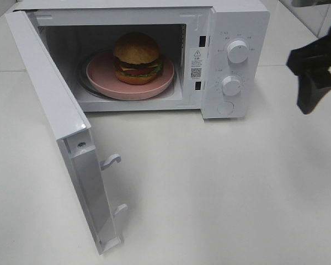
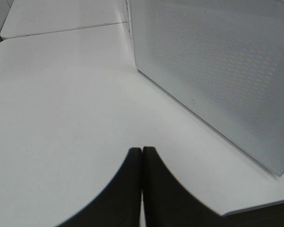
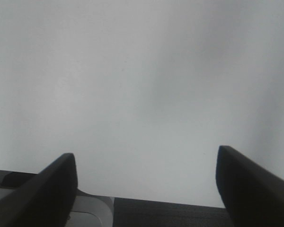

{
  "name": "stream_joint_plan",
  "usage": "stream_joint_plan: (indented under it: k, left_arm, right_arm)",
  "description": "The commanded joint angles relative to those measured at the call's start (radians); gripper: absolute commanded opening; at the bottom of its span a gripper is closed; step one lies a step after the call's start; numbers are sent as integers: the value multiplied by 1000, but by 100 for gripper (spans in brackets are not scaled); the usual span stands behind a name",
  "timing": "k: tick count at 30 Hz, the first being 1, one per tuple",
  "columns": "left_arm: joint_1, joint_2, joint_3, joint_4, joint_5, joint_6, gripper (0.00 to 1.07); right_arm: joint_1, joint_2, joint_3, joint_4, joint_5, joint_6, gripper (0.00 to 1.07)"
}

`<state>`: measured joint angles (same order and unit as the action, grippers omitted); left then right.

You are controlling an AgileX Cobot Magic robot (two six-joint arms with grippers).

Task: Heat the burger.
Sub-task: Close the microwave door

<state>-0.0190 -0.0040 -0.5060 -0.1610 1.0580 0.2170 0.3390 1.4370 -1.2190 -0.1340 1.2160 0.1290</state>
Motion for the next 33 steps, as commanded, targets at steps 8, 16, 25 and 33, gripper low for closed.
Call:
stream_joint_plan:
  k: [8,16,25,33]
  left_arm:
    - [5,-21,1,-2,-13,-2,0]
    - [5,-21,1,-2,-13,-2,0]
    - [5,-21,1,-4,-13,-2,0]
    - [5,-21,1,-5,-13,-2,0]
  right_arm:
    - [-28,-299,251,-10,-20,47,76]
    - [-25,-625,500,1,-18,61,76]
    - [-25,-899,627,12,-18,50,76]
    - [-25,-1155,662,36,-47,-5,76]
